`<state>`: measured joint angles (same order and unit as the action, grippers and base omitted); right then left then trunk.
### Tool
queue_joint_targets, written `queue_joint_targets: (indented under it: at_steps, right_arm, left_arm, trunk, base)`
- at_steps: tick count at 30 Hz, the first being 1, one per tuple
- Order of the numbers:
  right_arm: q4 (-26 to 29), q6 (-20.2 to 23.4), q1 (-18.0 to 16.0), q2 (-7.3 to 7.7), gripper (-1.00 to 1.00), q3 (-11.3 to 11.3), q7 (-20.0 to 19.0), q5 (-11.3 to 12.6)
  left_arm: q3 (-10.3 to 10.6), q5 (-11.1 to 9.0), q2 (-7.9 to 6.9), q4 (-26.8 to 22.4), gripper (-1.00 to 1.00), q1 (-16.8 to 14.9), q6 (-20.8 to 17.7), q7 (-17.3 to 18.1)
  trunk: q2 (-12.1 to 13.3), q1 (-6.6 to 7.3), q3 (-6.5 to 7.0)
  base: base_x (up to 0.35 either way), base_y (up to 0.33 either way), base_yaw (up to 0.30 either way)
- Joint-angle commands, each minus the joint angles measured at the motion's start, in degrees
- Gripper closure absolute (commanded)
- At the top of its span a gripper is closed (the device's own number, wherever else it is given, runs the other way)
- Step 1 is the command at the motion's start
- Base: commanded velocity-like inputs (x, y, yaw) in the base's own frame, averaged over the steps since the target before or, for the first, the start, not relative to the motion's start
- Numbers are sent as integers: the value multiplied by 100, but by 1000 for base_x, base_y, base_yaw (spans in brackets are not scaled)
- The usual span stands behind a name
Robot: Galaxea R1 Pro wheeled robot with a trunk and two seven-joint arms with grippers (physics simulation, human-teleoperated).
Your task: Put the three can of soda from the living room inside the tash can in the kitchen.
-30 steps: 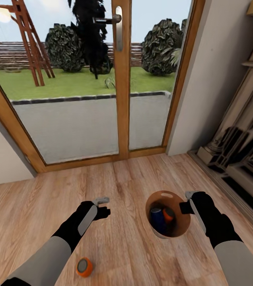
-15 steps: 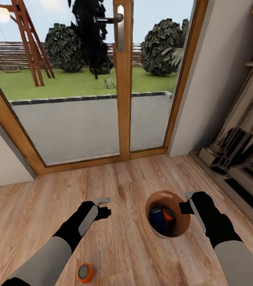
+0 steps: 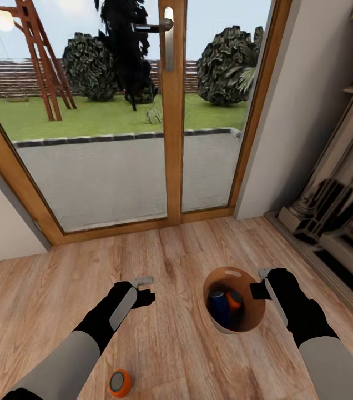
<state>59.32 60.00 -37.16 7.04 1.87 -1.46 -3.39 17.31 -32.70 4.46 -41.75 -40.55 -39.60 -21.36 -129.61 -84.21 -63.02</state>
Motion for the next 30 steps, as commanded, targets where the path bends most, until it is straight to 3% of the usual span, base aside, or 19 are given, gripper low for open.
queue_joint_targets:
  at_steps: [1, 14, 19, 25, 30]
  right_arm:
    - [1, 0, -4, 0, 100, 0, -15, 58]
    - [-14, 0, -3, 8, 100, -2, -12, 60]
    - [-16, 0, -2, 4, 100, -2, -12, 60]
    - [-26, 0, -2, 2, 100, -2, -12, 58]
    - [-33, 0, -2, 0, 100, -2, -12, 58]
  left_arm:
    - [0, -3, 1, 0, -100, 1, -1, 12]
    - [-7, -14, 24, 172, -100, -4, -68, 45]
    - [-41, -41, 7, 854, -100, -5, -21, 116]
    - [-59, -27, -19, 1588, -100, -28, 268, 838]
    - [-54, -16, -39, 2064, -100, -45, 598, 982]
  trunk:
    - [0, 0, 1]
    - [0, 0, 1]
    - [0, 0, 1]
    - [0, 0, 1]
    - [0, 0, 1]
  base:
    - [0, 0, 0]
    - [0, 0, 0]
    - [0, 0, 0]
    - [0, 0, 0]
    - [0, 0, 0]
